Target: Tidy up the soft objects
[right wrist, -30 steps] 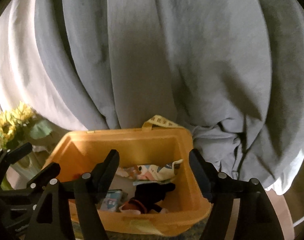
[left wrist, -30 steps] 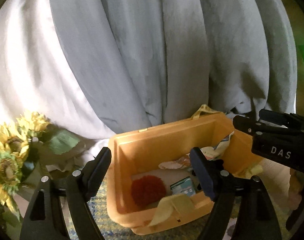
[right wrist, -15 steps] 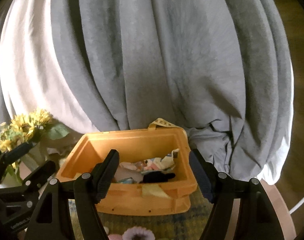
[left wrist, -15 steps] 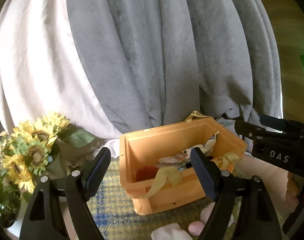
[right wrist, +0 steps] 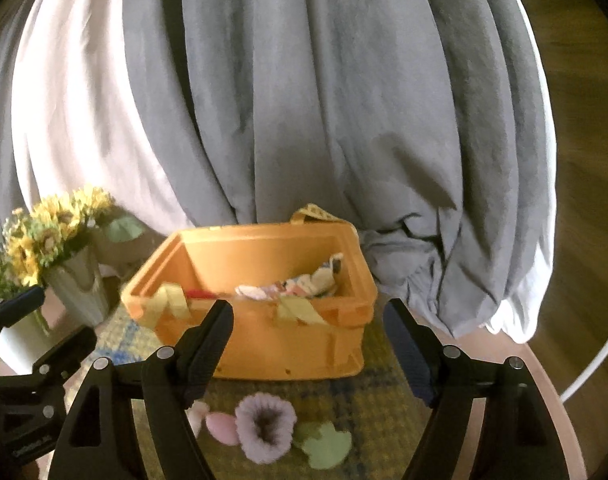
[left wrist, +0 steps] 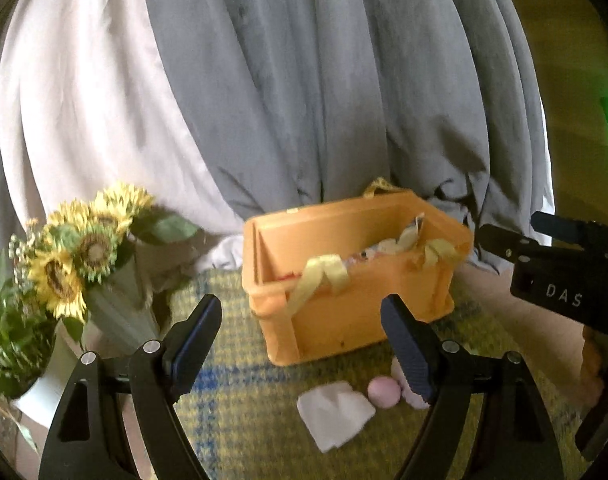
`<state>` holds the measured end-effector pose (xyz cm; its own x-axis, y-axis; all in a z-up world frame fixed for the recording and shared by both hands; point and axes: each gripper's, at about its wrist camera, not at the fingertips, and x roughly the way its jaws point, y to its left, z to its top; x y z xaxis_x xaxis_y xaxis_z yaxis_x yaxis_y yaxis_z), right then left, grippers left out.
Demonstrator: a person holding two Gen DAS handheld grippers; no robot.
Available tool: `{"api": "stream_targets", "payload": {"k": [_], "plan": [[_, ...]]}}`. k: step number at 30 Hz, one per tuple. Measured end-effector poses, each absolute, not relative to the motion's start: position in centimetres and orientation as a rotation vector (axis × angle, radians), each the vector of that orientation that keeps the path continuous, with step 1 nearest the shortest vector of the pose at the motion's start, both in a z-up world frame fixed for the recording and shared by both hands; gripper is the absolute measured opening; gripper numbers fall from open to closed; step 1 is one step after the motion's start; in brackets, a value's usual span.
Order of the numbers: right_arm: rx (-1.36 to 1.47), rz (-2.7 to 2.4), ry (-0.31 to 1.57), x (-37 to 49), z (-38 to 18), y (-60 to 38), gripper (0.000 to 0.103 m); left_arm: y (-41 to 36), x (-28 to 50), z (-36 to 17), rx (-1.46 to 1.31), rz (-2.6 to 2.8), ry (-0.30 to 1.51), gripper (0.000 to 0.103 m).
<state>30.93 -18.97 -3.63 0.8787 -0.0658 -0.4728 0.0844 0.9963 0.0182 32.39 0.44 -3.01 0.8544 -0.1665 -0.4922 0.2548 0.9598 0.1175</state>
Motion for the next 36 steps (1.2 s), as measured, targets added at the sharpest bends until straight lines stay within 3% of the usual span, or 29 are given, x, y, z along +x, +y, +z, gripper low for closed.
{"api": "stream_targets", "payload": {"k": [22, 28, 36], "plan": [[0.112, -0.097, 0.74, 28.8, -10.2, -20.9, 0.078, -2.2, 31.5, -9.0, 0.231, -0.301, 0.706, 0.081], [0.107, -0.097, 0.841, 29.8, -13.2, -20.9, 0.078, -2.6, 33.1, -12.5, 0.212, -0.313, 0.764, 0.073], [0.103, -0.079, 0.952, 31.0, -16.4, -21.0, 0.078, -3.3, 33.4, -15.3, 0.243, -0.288, 0.801, 0.071]]}}
